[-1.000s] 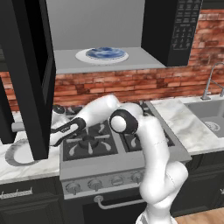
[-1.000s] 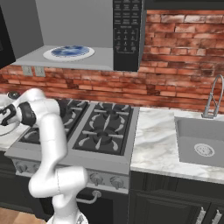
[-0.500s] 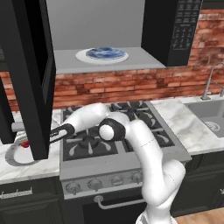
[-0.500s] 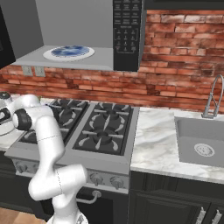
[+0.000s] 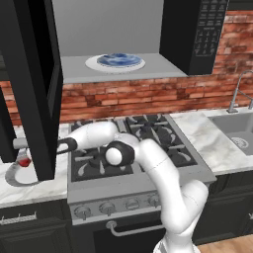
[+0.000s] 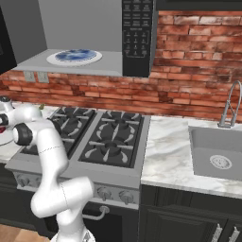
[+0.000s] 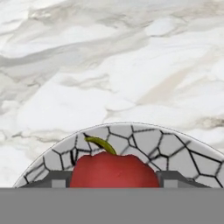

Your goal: Pick the bell pepper from the microwave and place it on plate located on the counter.

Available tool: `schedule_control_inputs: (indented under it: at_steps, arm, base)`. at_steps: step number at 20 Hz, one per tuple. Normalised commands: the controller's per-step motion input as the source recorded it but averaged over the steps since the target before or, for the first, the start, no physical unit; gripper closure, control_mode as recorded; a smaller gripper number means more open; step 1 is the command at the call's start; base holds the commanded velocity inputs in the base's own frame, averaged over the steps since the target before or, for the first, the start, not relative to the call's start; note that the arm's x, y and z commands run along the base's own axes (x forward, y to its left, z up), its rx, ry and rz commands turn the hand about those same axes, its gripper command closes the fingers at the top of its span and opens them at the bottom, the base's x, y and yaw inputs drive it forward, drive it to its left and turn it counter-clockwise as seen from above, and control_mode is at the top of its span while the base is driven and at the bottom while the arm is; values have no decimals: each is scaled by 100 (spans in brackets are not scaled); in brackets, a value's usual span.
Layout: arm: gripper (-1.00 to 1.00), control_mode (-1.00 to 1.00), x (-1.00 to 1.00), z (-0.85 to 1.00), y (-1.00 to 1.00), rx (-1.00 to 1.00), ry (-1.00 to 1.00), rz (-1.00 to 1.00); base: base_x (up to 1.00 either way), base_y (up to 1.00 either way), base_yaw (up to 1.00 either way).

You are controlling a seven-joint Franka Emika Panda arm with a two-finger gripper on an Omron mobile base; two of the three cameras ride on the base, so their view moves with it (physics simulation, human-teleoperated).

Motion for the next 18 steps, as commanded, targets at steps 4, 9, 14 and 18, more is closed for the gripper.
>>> schedule_control_inputs:
  at_steps: [4, 9, 14, 18]
  arm:
    - [100, -100, 0, -10, 0, 0, 1, 1]
    - [100, -100, -7, 0, -4, 0, 0, 0]
    - [100, -100, -22, 0, -14, 0, 0, 0]
    - [100, -100, -25, 0, -23, 0, 0, 0]
  base:
    - [0, 0, 0]
    - [0, 0, 0]
    - [0, 0, 0]
    - [0, 0, 0]
